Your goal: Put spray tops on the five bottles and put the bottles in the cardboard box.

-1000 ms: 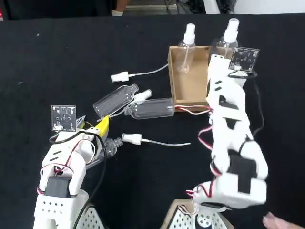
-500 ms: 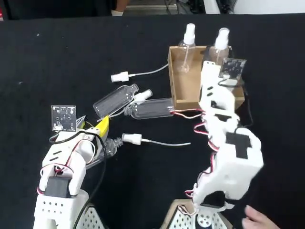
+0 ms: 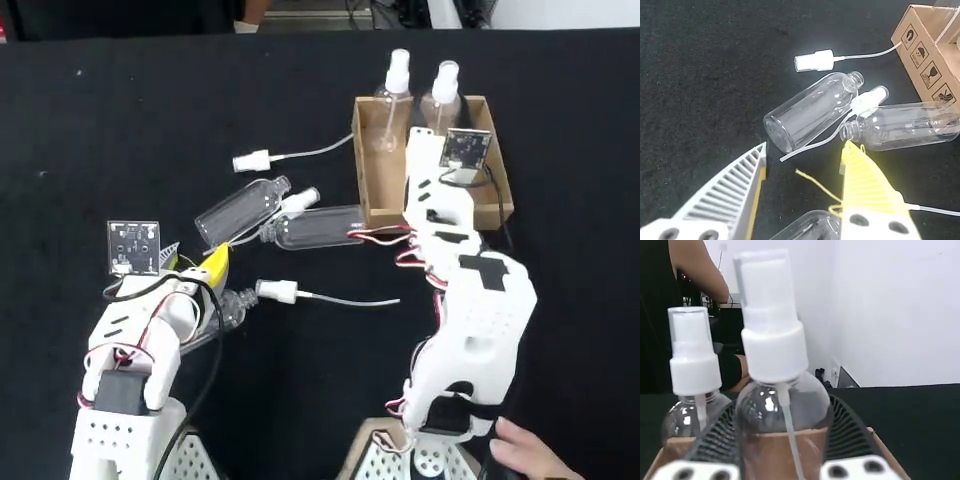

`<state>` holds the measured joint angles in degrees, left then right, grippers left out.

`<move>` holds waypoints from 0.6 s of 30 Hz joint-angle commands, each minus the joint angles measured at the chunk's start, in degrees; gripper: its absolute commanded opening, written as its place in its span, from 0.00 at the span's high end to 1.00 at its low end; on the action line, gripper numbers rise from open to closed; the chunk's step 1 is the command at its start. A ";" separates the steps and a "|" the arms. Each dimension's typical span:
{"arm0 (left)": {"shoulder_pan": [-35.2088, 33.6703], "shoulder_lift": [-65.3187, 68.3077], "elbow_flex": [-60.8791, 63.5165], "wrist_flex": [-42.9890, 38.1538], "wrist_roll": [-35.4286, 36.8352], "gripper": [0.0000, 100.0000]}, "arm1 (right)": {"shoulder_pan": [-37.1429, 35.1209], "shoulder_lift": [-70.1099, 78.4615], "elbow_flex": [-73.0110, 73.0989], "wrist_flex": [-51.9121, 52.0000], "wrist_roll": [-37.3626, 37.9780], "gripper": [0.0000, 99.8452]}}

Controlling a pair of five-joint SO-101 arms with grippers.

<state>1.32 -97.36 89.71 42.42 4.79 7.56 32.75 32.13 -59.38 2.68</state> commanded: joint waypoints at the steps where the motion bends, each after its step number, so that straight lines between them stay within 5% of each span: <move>1: -0.04 -0.62 -0.48 -1.14 -0.09 0.77 | -0.62 -0.48 -3.65 -1.85 0.09 0.99; 18: -0.04 -0.62 -0.48 -1.23 -0.09 0.77 | -0.26 3.30 -4.00 -1.85 0.09 0.99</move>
<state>1.32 -97.36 89.71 42.42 4.79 7.56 36.53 31.78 -59.56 2.68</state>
